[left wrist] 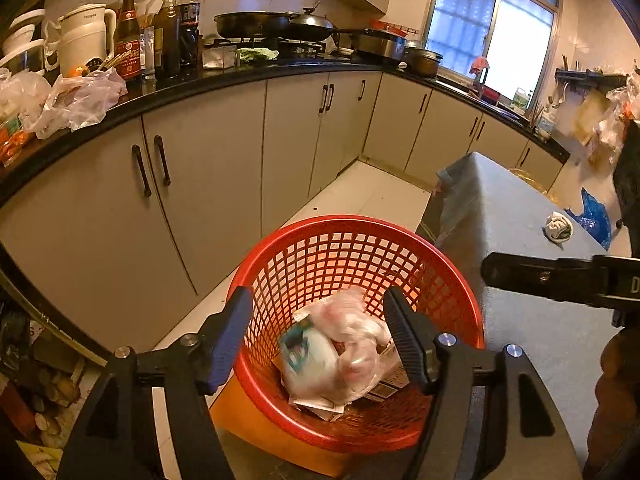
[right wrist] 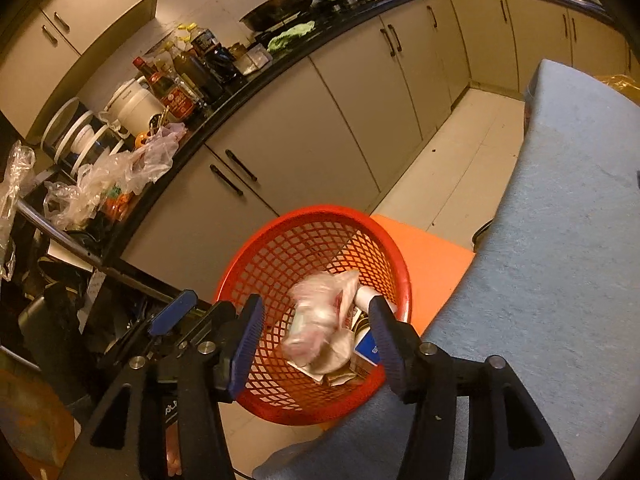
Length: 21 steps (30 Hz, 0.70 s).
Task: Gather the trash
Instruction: 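Open both grippers over the basket to drop the wipes and bags, then move both tools back over the table toward the cloth ball and cup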
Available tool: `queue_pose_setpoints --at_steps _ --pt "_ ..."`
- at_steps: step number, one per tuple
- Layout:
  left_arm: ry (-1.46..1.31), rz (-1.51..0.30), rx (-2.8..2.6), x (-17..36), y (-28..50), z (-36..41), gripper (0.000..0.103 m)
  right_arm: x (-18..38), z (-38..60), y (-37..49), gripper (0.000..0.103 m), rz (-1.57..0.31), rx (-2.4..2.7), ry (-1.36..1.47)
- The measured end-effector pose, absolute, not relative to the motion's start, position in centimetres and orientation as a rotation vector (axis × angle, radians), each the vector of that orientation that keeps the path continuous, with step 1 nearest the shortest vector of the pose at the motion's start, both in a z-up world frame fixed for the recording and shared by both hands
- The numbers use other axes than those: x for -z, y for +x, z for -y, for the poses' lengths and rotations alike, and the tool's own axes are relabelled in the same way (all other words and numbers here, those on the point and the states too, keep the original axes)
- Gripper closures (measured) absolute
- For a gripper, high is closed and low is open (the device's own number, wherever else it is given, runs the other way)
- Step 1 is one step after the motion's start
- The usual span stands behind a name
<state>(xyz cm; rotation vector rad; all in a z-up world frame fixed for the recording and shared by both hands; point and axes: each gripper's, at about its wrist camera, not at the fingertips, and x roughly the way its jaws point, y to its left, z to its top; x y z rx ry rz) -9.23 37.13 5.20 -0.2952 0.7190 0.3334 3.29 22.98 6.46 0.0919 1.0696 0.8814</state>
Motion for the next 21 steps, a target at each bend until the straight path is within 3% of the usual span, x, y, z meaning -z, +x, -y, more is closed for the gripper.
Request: queue_pose_setpoints --at_steps 12,21 --pt "-0.233 -0.714 -0.252 -7.1 -8.3 -32.1 0.036 -7.8 -15.6 3.9 0.045 -1.031 -0.792 0.180" --pt "-0.153 -0.725 -0.145 -8.9 -6.3 -24.8 0.034 -9.5 -4.2 4.9 0.045 -0.947 -0.617 0.262"
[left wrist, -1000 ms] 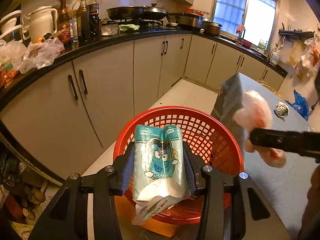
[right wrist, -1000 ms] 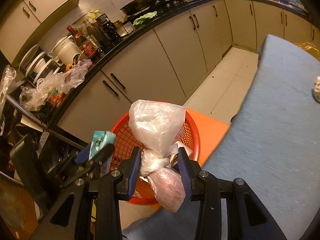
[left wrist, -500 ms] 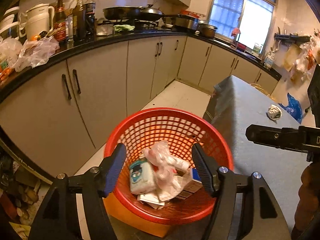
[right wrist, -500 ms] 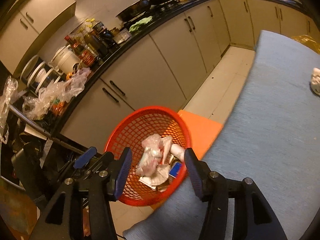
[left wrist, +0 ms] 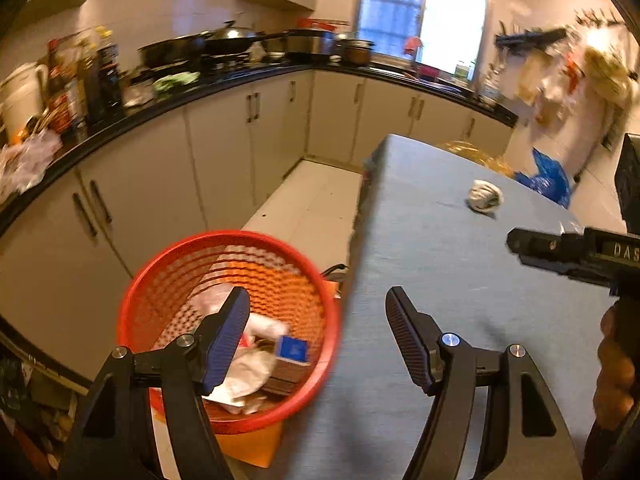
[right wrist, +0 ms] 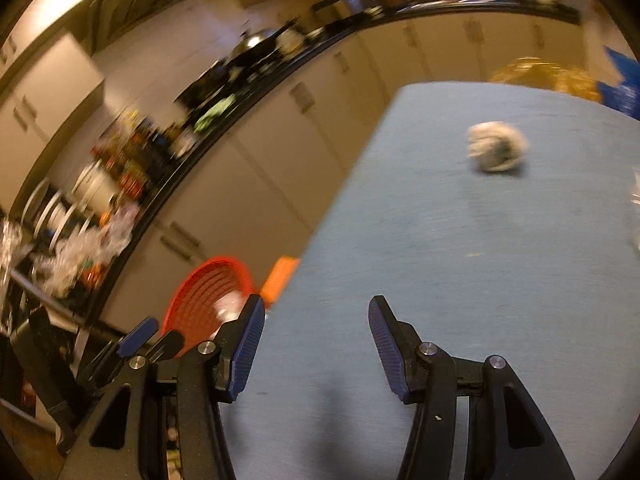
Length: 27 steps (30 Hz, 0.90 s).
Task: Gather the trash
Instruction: 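Move both tools back over the table toward the cloth ball and cup, then grasp the clear plastic cup with the right gripper while the left grasps the white cloth ball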
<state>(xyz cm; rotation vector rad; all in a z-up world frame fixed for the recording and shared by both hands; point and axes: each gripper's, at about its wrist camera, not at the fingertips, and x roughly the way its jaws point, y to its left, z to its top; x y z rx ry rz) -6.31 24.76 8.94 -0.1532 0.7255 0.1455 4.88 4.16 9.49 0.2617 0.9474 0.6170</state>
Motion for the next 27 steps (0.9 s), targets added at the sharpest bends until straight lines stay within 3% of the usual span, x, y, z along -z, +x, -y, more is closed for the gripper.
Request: queue_pose_setpoints --at_steps 13,25,27 --pt "-0.059 -0.796 0.077 -10.9 -0.4 -11.4 0.032 -8.3 20.2 9.3 0.042 -0.886 -0.116 0.592" --pt "-0.031 -0.865 0.117 -12.2 9.5 -4.9 0.030 -3.6 23.7 16.8 0.043 -0.947 -0.095 0.704" --pt "0.001 -0.867 0.097 -11.9 11.6 -3.8 0.029 -2.7 24.0 17.1 0.049 -0.952 -0.130 0.719"
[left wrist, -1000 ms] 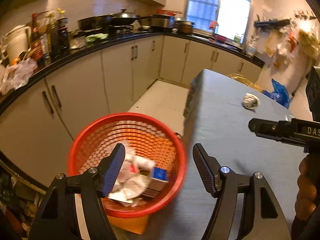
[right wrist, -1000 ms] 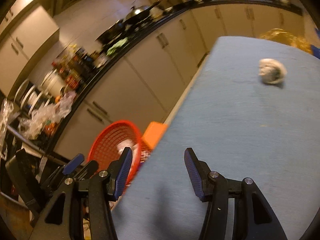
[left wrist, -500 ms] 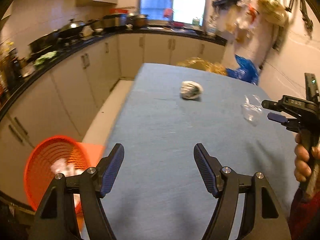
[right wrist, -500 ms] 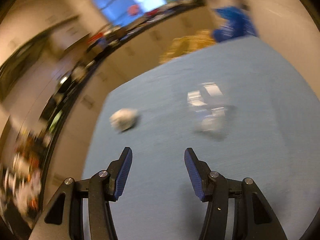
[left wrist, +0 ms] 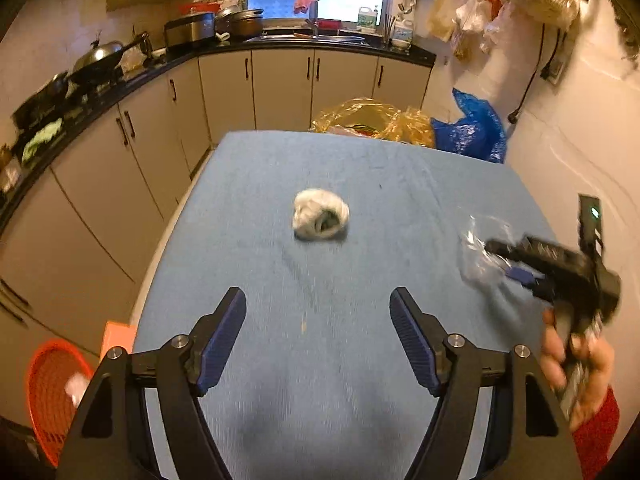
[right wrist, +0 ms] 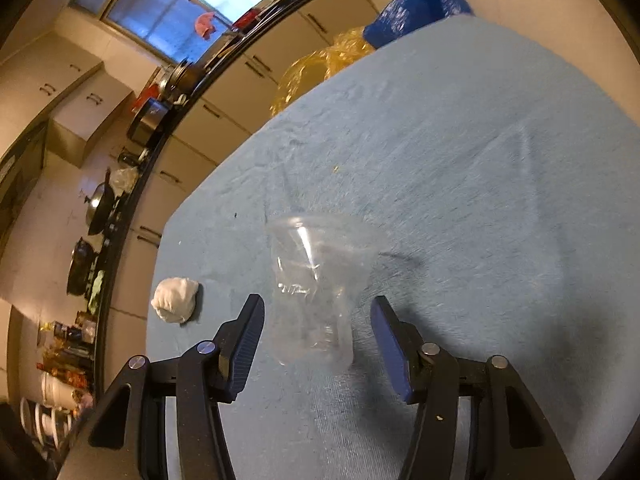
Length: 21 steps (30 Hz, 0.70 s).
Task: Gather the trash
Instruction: 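Grasp the clear plastic cup with the right gripper while the left grasps the white cloth ball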
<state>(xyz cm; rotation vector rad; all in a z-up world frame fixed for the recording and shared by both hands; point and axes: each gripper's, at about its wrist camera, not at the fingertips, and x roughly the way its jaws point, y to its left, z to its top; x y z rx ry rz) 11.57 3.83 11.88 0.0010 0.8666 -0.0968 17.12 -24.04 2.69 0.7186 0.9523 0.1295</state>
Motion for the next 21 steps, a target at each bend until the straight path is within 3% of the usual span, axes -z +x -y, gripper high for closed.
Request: queue_pose_setpoints --at_steps 1,3,6,18,21 --pt "0.012 -0.869 0.078 -11.6 12.7 -3.5 0.028 -2.3 24.2 17.0 0.057 -0.954 -0.142 0.722" --pt "0.023 -0.877 0.066 -11.0 14.9 -2.7 0.028 -2.2 24.1 16.8 0.061 -0.950 -0.149 0.700" --pt "0.037 -0.885 0.026 -9.8 18.8 -1.9 0.028 -2.5 24.2 16.3 0.078 -0.921 -0.165 0.694" --pt "-0.014 -0.997 -0.057 -4.2 27.5 -2.0 0.027 -2.7 24.4 15.2 0.080 -0.902 -0.193 0.717" --pt "-0.022 -1.010 -0.026 -3.3 27.5 -1.7 0.045 -2.8 24.4 15.2 0.080 -0.902 -0.197 0.719"
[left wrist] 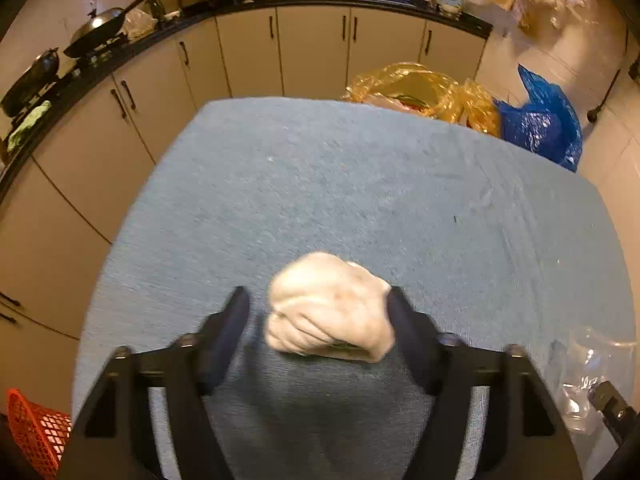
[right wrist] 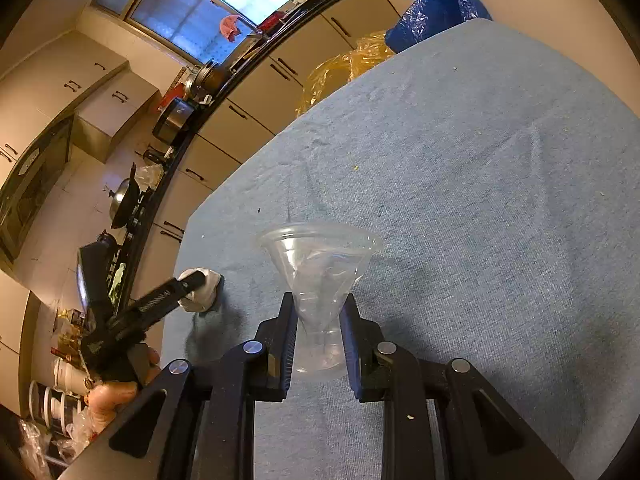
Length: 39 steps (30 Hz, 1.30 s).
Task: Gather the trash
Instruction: 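Grasp the clear plastic cup with the right gripper while the left grasps the white cloth ball, then lift the cloth ball and cup and carry them toward the red basket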
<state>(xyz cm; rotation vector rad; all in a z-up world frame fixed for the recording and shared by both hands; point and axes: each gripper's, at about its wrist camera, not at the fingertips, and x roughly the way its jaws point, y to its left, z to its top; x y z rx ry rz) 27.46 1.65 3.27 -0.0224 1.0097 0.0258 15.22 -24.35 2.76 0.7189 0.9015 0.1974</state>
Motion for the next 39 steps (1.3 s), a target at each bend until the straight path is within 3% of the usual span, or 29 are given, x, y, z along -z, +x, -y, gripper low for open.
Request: queue_pose_setpoints --at_steps 5,17,24,39 --pt "0.000 -0.981 -0.016 -3.2 25.8 -1.1 0.066 -3.0 24.3 14.8 0.080 -0.898 -0.202 0.702" --pt "-0.016 -0.794 0.108 -11.4 10.1 -0.4 0.067 -7.6 23.0 11.7 0.080 -0.798 -0.196 0.625" --pt "0.001 -0.695 0.147 -15.7 0.4 -0.2 0.067 -10.3 21.0 4.3 0.080 -0.750 -0.273 0.539" --pt "0.015 -0.596 0.236 -16.6 -14.0 -1.7 0.067 -13.5 19.7 -8.5 0.080 -0.649 -0.375 0.459"
